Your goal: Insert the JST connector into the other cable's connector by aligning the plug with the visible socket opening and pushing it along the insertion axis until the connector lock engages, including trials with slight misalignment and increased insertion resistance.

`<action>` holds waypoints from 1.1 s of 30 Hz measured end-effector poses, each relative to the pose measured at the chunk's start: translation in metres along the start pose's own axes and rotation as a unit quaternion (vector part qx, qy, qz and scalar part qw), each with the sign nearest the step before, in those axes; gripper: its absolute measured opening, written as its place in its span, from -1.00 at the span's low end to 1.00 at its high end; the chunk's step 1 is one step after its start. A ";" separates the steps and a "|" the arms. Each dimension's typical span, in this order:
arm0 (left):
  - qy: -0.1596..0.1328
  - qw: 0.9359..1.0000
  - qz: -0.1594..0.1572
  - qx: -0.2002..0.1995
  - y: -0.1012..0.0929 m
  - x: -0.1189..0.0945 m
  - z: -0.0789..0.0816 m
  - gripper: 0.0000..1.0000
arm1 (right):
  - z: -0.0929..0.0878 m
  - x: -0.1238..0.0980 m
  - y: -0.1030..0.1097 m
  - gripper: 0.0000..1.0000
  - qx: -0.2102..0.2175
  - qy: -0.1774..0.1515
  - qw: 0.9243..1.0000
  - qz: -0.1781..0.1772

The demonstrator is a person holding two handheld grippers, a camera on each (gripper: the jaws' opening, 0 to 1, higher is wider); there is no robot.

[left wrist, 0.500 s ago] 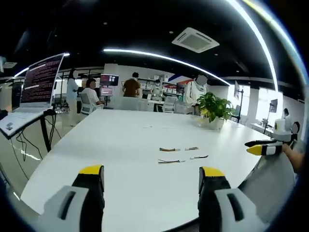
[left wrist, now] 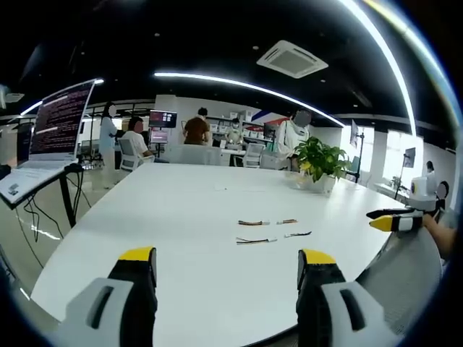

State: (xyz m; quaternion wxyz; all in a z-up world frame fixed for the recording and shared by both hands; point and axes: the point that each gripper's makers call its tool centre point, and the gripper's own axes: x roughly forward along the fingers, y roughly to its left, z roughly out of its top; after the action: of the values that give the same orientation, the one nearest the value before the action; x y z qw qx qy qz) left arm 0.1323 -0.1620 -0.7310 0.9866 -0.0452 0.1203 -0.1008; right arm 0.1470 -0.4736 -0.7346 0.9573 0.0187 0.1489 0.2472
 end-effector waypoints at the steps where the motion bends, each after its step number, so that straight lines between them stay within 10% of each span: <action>1: 0.000 1.000 0.000 0.000 0.000 0.000 0.000 0.56 | 0.000 0.000 0.000 0.11 0.000 0.000 1.000 0.000; 33: -0.001 1.000 -0.005 0.001 -0.007 -0.001 0.003 0.52 | 0.001 0.000 0.000 0.12 0.003 -0.002 1.000 -0.001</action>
State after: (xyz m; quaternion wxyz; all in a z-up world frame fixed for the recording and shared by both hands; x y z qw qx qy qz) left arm 0.1311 -0.1680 -0.7268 0.9862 -0.0449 0.1193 -0.1053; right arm 0.1473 -0.4739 -0.7339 0.9577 0.0218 0.1482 0.2455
